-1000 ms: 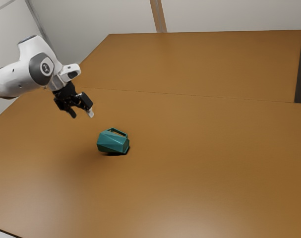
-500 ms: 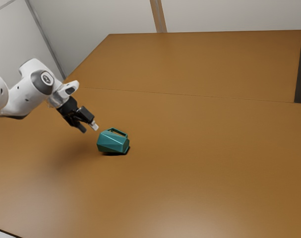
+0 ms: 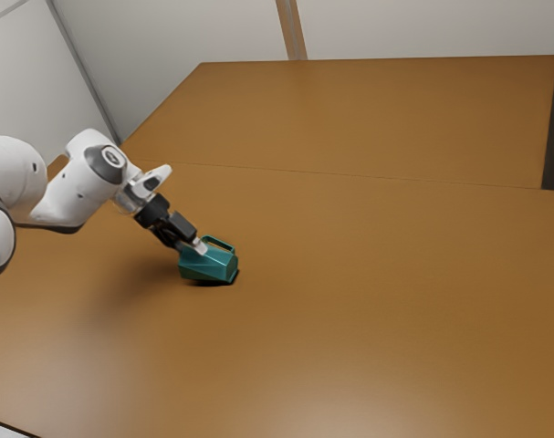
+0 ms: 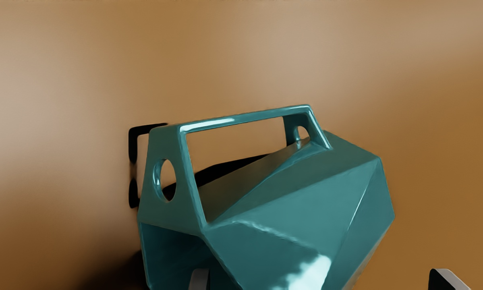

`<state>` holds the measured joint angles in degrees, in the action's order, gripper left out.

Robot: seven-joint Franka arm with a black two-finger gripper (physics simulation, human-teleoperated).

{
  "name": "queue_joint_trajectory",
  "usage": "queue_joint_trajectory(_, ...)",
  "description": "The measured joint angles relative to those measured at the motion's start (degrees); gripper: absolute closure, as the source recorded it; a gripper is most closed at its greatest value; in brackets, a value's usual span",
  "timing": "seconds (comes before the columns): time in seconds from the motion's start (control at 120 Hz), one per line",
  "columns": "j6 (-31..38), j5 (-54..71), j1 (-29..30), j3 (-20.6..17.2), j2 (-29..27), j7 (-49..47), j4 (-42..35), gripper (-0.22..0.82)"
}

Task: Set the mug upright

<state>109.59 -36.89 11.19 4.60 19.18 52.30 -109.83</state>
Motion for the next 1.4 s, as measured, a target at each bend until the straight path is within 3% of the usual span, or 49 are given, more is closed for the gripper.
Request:
queue_joint_trajectory(0.1,0.0,-0.8,-0.1,-0.2,0.9,1.4,0.6,0.08)
queue_joint_trajectory(0.683,0.4,-3.9,-0.4,-0.7,0.6,6.1,0.7,0.69)
queue_joint_trajectory(0.792,0.3,-4.4,-1.3,-0.8,0.0,6.5,0.7,0.69)
queue_joint_trajectory(0.908,0.2,-4.8,-2.0,-0.8,-0.3,6.8,0.7,0.76)
queue_joint_trajectory(1.4,1.2,-1.9,-7.3,-0.6,-4.7,4.8,2.2,0.78)
